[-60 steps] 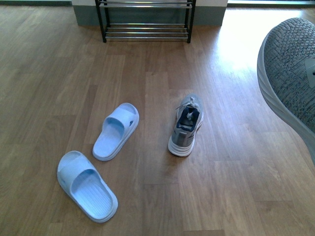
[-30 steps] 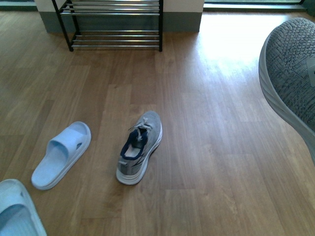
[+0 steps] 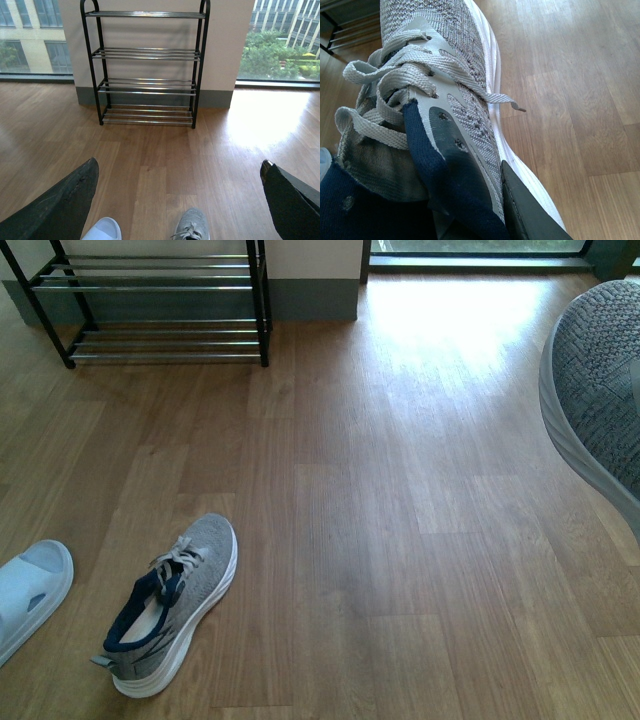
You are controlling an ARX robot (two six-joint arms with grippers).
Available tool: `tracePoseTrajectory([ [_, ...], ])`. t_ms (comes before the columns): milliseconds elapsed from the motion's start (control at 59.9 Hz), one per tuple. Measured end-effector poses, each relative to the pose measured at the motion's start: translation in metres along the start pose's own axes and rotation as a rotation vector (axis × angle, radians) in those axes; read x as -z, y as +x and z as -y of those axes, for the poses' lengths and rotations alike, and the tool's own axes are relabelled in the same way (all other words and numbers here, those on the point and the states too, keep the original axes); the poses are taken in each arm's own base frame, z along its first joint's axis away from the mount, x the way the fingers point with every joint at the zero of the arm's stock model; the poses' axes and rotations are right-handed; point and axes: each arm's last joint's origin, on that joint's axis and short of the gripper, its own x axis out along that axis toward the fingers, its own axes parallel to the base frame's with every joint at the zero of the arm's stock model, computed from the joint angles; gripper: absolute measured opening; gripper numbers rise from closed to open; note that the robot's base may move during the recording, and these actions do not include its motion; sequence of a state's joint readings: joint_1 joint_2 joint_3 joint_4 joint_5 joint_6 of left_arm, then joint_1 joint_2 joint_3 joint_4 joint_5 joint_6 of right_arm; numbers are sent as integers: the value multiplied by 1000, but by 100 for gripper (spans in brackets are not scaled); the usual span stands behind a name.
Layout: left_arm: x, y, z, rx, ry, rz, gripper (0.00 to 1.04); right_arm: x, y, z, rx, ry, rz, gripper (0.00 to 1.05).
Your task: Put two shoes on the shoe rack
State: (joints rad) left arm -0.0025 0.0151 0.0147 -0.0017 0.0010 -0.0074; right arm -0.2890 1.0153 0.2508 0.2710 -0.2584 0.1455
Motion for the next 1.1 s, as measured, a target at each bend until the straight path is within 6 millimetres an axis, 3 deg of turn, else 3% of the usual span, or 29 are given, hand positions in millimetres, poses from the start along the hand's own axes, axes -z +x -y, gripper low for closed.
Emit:
tracePoseTrajectory([
  [117,1,1,0,-31,-13,-31,95,0,0,0,-7,0,-1,1],
  [250,4,9,3,-268,-78,-408,95,0,0,0,-8,0,-1,1],
  [367,9,47,12,-228,-20,-509,95,0,0,0,-8,0,-1,1],
  [467,17,101,30,-119,80,-564,95,0,0,0,-8,0,-1,1],
  [567,53,149,60,-8,181,-741,95,0,0,0,-8,0,-1,1],
  [734,98,187,89,17,203,-895,95,0,0,0,-8,0,-1,1],
  [918,149,210,106,12,235,-1023,95,0,0,0,-8,0,-1,1],
  [1101,190,221,118,33,293,-1114,95,0,0,0,-8,0,-1,1],
])
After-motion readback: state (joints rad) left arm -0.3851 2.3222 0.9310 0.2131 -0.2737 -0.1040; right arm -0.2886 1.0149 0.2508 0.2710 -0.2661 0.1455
